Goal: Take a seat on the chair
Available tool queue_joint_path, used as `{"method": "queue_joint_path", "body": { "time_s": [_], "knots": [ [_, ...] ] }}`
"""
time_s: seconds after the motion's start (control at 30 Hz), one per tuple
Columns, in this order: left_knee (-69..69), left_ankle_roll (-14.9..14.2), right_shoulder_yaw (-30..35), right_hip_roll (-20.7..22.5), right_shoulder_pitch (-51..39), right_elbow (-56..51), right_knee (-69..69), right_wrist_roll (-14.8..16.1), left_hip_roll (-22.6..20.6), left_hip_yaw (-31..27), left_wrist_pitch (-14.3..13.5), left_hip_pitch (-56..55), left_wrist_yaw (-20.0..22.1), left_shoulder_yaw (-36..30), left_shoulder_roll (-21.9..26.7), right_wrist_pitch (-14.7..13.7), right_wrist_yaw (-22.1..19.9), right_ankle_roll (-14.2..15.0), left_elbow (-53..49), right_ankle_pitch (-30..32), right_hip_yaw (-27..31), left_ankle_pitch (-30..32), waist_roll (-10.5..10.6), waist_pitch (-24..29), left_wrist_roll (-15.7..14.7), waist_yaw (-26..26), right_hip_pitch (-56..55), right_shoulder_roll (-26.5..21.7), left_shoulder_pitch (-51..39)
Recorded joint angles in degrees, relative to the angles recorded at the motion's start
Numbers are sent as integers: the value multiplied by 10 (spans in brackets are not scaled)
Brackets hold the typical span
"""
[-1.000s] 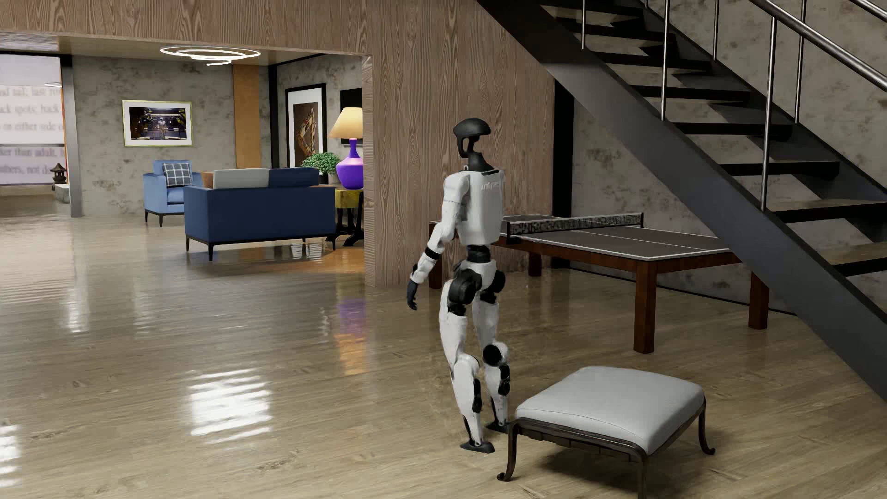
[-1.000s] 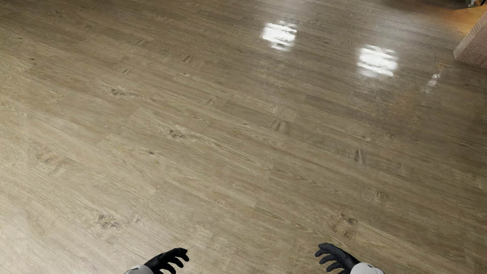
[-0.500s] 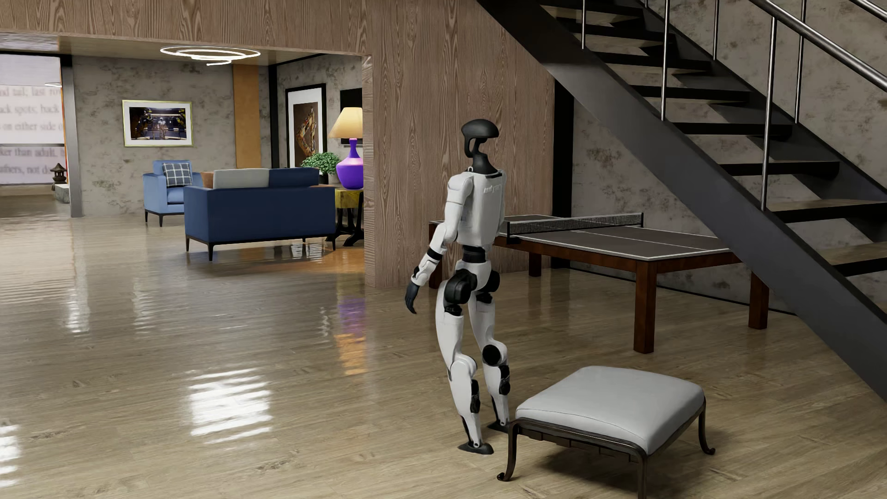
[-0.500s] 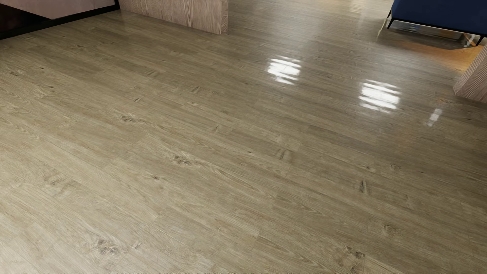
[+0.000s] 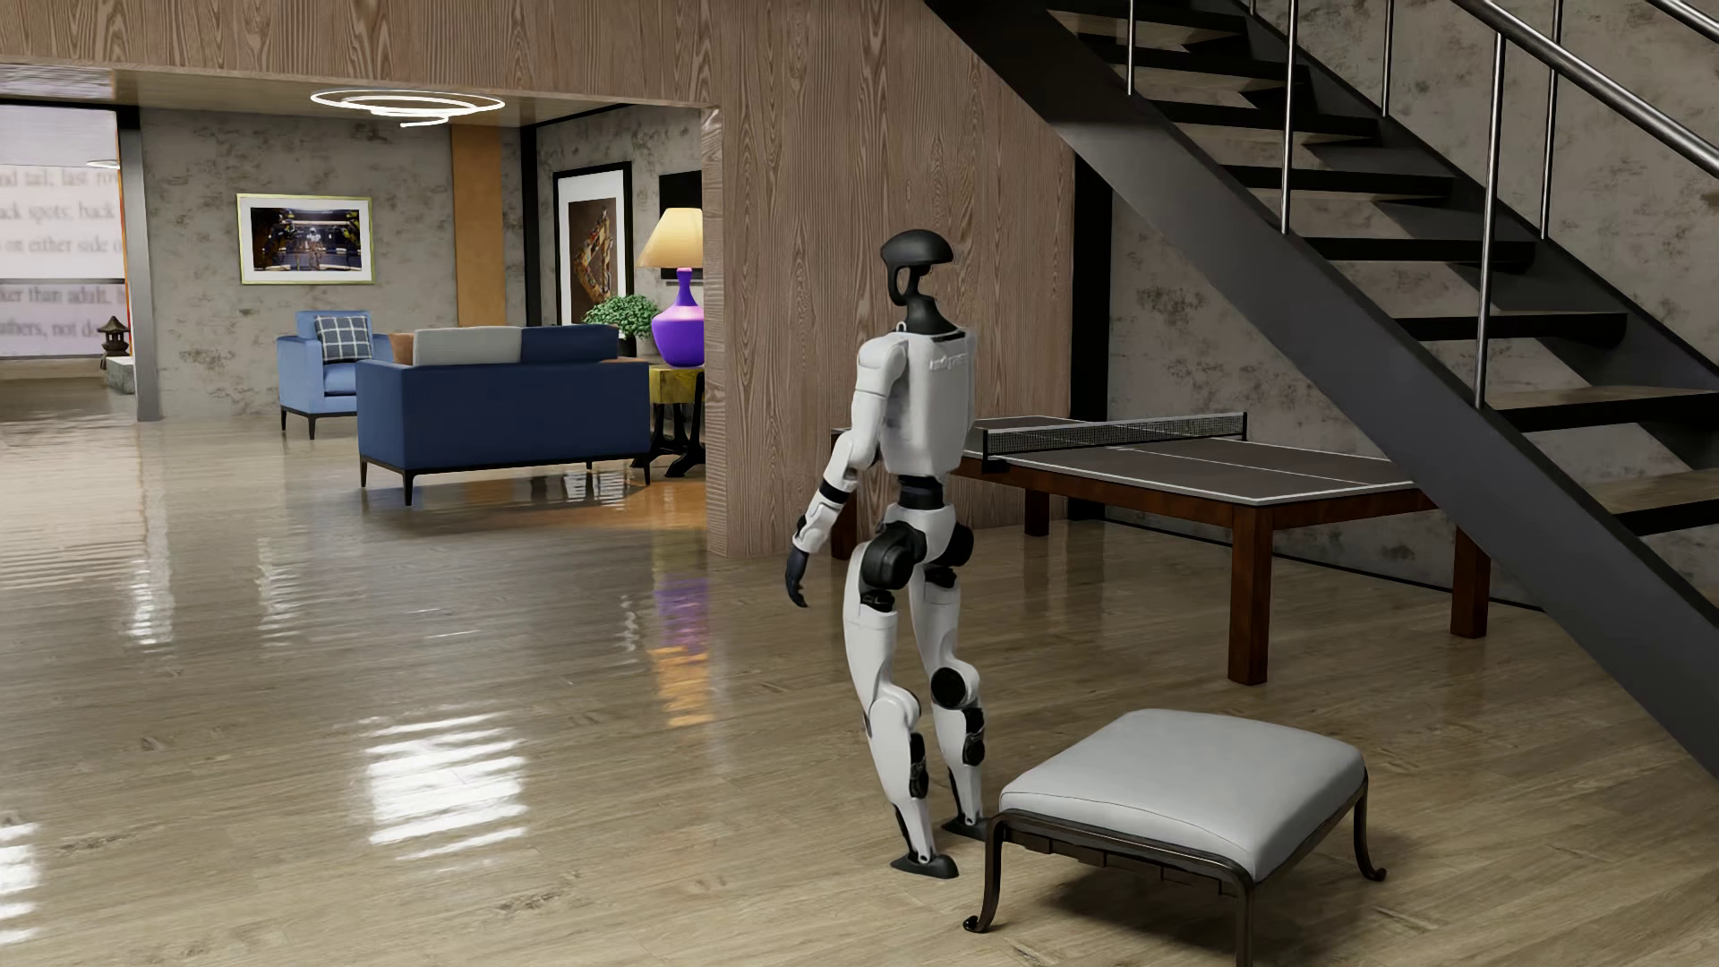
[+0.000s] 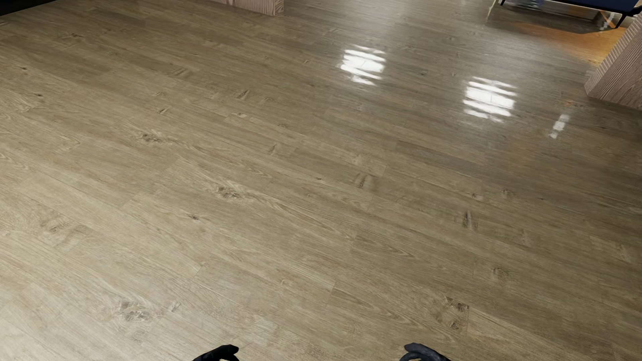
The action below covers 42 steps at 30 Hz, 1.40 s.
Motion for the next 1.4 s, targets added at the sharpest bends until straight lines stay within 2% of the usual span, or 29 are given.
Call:
{"method": "queue_joint_path", "body": {
  "time_s": [0.03,0.13,0.2,0.3,0.37,0.4,0.43,0.47,0.53,0.6,0.63,0.67,0.73,0.8,0.83,0.93,1.07,1.17,1.23,1.33,1.4],
  "knots": [
    [20,-3,12,-2,-24,-2,6,-7,0,0,-2,-8,-3,-16,0,0,0,-1,-7,4,3,-3,1,24,4,-1,-3,1,-18],
    [130,-10,58,-9,-92,-33,144,-9,14,-28,-3,-115,-19,-75,6,7,-3,4,-42,-24,21,-18,2,74,17,-9,-128,0,-90],
    [217,-32,86,-23,-142,-78,249,-8,32,-46,-13,-209,-31,-134,24,5,-8,19,-101,-47,28,-32,0,122,31,-12,-231,-8,-151],
    [353,-41,149,-40,-218,-146,401,-11,45,-68,-36,-334,-44,-246,57,-10,-24,28,-196,-86,34,-61,0,209,61,-10,-363,-31,-255],
    [442,-45,188,-49,-265,-204,499,-22,45,-90,-43,-426,-49,-316,73,-21,-17,34,-241,-106,43,-78,1,257,76,-9,-457,-61,-328],
    [488,-52,207,-53,-291,-252,546,-35,49,-101,-55,-472,-60,-348,87,-34,4,38,-271,-116,49,-88,3,284,87,-9,-503,-86,-368],
    [534,-61,226,-58,-314,-309,595,-30,53,-111,-73,-517,-68,-384,107,-44,15,45,-310,-127,56,-98,3,307,98,-9,-550,-119,-407],
    [580,-66,240,-64,-335,-375,642,-11,54,-121,-78,-560,-61,-420,130,-50,-5,53,-355,-137,64,-107,5,329,95,-10,-593,-159,-446],
    [668,-78,261,-77,-385,-493,736,28,55,-140,-74,-642,20,-473,194,-65,-37,64,-461,-153,76,-125,7,369,60,-13,-680,-242,-513],
    [749,-93,294,-80,-442,-580,816,71,62,-160,-69,-719,123,-503,262,-77,-97,78,-553,-164,90,-141,6,407,15,-13,-761,-307,-566],
    [789,-97,308,-81,-463,-620,853,95,64,-170,-76,-756,176,-507,295,-90,-138,86,-596,-170,97,-147,8,421,-2,-13,-796,-335,-577],
    [826,-102,310,-85,-469,-666,889,116,64,-179,-81,-790,221,-497,325,-103,-172,94,-639,-173,104,-154,10,433,-13,-11,-831,-366,-571],
    [894,-110,288,-89,-456,-750,960,138,64,-194,-93,-842,288,-438,366,-126,-218,104,-688,-183,118,-168,11,455,-13,-10,-889,-421,-529],
    [951,-117,244,-95,-416,-802,1017,144,66,-206,-99,-879,319,-378,390,-144,-257,112,-725,-189,129,-177,10,470,-12,-9,-928,-450,-484],
    [971,-119,222,-98,-395,-817,1039,144,65,-209,-101,-889,326,-354,395,-149,-264,114,-736,-188,132,-178,11,475,-12,-8,-939,-460,-465],
    [1010,-122,181,-99,-349,-815,1078,130,67,-217,-94,-892,320,-295,389,-143,-255,111,-736,-176,136,-172,11,470,-3,-11,-942,-445,-403],
    [1023,-121,134,-102,-284,-747,1092,103,74,-213,-82,-841,257,-211,322,-117,-200,102,-665,-149,138,-148,16,446,14,-12,-897,-382,-321],
    [1022,-118,76,-105,-218,-668,1091,68,81,-206,-74,-787,210,-147,244,-99,-160,97,-584,-140,134,-140,19,419,29,-14,-843,-293,-255],
    [1022,-117,31,-107,-174,-617,1091,42,84,-202,-72,-755,186,-115,195,-95,-147,93,-533,-138,132,-137,17,397,35,-16,-811,-224,-224],
    [1013,-113,-25,-103,-131,-537,1085,25,84,-197,-69,-715,170,-76,133,-86,-157,85,-462,-133,130,-130,13,366,39,-19,-775,-119,-189],
    [1008,-109,-32,-95,-124,-497,1082,19,81,-195,-65,-694,165,-64,109,-79,-166,76,-425,-129,129,-125,9,349,33,-21,-760,-79,-176]
  ]
}}
